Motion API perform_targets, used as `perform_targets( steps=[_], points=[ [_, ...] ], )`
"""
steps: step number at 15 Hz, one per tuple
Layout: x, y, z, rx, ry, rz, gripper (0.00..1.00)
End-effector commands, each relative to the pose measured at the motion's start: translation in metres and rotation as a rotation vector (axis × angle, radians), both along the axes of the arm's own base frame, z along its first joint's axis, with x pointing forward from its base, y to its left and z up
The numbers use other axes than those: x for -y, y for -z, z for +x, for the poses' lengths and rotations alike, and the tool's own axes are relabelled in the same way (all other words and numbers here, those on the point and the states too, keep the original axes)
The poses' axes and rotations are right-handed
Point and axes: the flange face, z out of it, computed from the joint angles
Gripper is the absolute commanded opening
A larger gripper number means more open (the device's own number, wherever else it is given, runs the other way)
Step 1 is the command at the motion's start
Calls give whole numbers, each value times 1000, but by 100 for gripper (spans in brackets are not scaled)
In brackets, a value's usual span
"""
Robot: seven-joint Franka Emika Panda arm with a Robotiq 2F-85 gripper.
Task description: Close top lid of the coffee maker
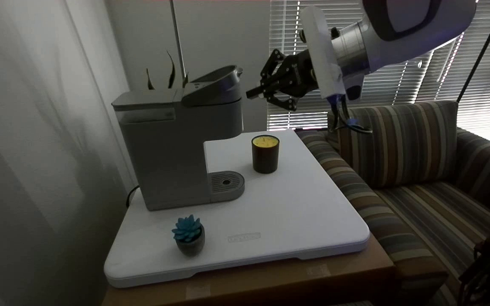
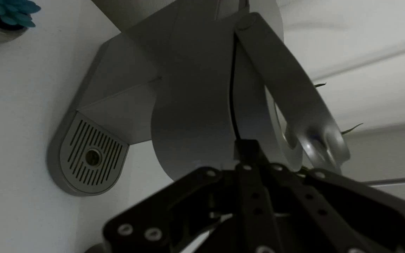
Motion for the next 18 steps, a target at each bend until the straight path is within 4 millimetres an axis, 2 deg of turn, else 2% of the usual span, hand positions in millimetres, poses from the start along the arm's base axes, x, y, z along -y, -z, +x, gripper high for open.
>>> perform_targets(
  steps=[1,4,7,11,15,18],
  points=[
    [-7,-6,-6,-67,-74,-29,0],
    [-23,-10,-9,-141,-233,-57,0],
    [-20,-28,2,-162,-310,-104,0],
    [-4,-62,18,-109,-317,-134,0],
    [9,-95,34,-20,-271,-45,0],
    [9,-107,47,31,-221,38,0]
  ],
)
